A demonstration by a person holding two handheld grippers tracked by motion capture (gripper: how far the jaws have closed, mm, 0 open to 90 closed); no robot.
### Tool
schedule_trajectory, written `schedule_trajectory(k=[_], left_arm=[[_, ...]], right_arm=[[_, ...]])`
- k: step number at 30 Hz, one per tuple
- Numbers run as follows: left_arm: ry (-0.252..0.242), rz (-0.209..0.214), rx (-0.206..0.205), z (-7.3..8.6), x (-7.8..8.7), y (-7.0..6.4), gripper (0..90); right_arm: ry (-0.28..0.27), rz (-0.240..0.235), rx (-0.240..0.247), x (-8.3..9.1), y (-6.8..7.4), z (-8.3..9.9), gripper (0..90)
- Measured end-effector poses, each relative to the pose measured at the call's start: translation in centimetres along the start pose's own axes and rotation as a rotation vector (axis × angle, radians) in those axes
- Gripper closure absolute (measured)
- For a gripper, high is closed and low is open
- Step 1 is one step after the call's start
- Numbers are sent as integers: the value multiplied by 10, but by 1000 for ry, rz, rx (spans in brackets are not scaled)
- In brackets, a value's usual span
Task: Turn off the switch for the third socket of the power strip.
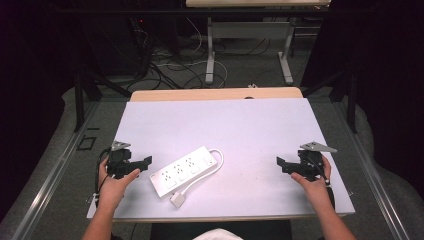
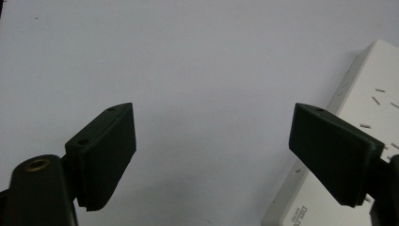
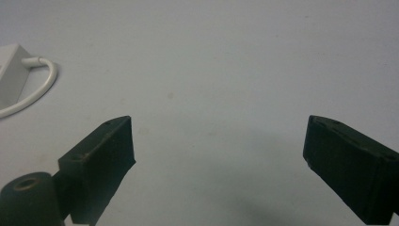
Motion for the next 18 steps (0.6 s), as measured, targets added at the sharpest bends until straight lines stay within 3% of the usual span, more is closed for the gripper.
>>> schedule_trajectory(k=[6,15,18], left_arm=[[-9,9,12,3,-3,3,8],[-55,12,52,10,-5,13,3],[-56,14,43,12,-5,16,3]], right_arm=[[5,-3,5,0,0,0,86],[2,-2,5,-1,0,0,86],[6,-2,0,-2,1,0,86]])
Point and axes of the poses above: each handheld gripper's, and its own axes: x roughly backward along the jaws, z roughly out of its underside, y roughly to its left, the point moved 1 cm from there along -x, roughly forward along the jaws, and after that the axes turned 2 degrees about -x, right-handed, at the moved point
